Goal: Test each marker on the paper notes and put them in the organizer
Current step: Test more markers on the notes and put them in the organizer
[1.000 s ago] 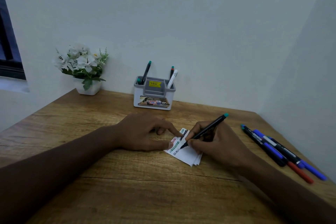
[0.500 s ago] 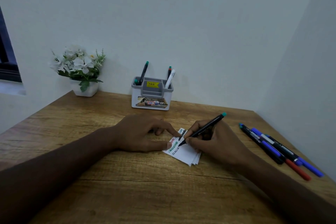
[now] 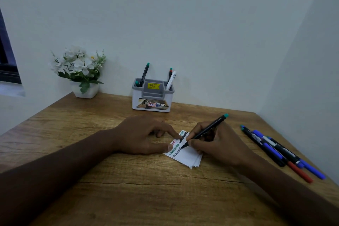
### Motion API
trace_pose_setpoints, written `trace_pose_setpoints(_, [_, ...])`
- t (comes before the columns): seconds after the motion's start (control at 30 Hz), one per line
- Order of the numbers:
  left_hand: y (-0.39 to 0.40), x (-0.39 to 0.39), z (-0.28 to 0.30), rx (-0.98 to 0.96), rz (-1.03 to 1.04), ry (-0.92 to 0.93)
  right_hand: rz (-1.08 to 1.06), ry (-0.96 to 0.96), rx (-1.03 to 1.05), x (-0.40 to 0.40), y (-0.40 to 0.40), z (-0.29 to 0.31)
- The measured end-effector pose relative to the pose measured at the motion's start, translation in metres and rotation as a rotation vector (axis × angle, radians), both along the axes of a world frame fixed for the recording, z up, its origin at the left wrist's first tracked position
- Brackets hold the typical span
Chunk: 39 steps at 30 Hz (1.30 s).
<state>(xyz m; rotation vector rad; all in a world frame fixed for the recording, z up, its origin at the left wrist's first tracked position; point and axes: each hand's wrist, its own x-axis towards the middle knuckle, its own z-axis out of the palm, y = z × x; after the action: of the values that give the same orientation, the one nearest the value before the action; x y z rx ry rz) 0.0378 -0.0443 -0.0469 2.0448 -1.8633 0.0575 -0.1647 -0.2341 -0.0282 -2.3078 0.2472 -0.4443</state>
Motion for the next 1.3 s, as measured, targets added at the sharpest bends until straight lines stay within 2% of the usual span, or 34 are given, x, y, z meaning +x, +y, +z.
trace_pose_setpoints(0.97, [0.0017,-0.0049,0.0011,0.031,0.023,-0.021,-0.102,0.030,0.020,-0.0007,-0.0008,0.0009])
trace_pose_setpoints(1.03, [0.0029,-0.0059,-0.0006,0.014,0.047,0.017,-0.099,-0.063,0.113,-0.0011,-0.0021,0.0033])
trace_pose_setpoints(1.17, [0.0000,-0.0045,-0.0043,-0.131,0.079,0.182,-0.127,-0.358,0.459,-0.0011,-0.0088,0.0090])
trace_pose_setpoints(1.3, [-0.0016,-0.0102,-0.0019,-0.173,0.061,0.125,-0.100,-0.384,0.745,0.0020,-0.0046,0.0077])
